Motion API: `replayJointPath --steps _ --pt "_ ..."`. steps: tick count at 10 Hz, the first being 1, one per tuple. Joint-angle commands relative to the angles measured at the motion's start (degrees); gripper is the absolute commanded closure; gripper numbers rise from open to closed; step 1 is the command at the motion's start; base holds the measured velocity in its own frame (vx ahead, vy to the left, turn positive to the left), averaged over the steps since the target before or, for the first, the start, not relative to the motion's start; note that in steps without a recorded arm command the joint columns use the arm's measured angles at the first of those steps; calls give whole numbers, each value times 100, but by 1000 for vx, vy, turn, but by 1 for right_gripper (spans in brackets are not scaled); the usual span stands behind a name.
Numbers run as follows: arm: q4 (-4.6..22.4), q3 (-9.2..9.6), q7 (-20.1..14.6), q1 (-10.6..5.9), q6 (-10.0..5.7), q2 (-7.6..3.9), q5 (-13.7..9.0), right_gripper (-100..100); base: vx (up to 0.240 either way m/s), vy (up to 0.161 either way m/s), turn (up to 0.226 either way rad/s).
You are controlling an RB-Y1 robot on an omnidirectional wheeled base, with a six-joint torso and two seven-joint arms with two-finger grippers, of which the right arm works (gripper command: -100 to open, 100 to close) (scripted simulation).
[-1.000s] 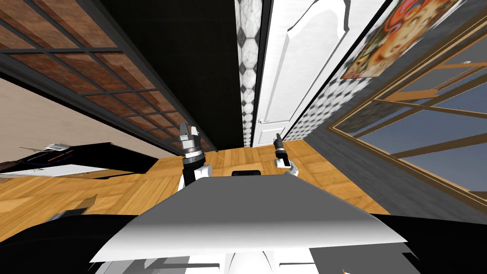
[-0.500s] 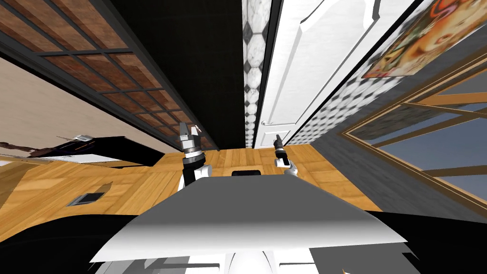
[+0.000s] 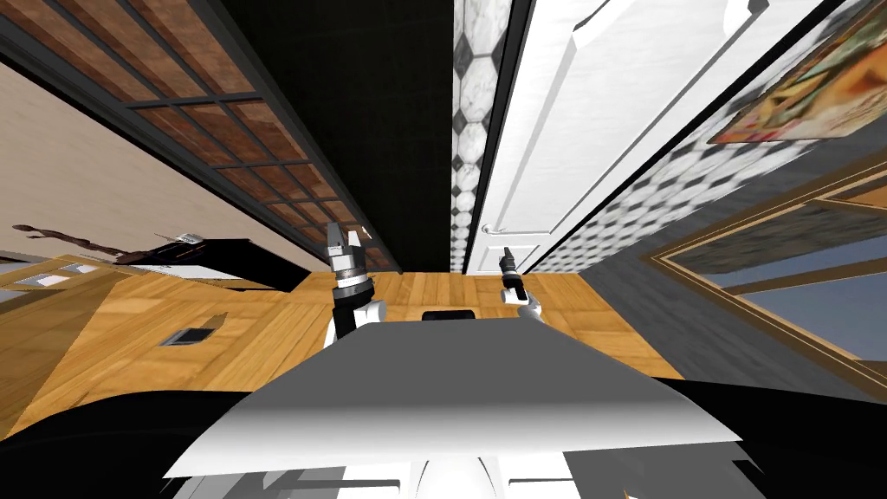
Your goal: Pull the door open
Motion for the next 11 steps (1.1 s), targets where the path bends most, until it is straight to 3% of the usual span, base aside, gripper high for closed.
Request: replayJointPath --steps 1,5,11 --pt "281 -19 -25 -105 -20 -72 -75 -100 119 -107 206" --pt "907 -51 -46 -370 -138 -168 -188 -100 87 -93 156" --pt "1482 -80 -66 -614 -247 -255 -292 -100 42 -52 86"
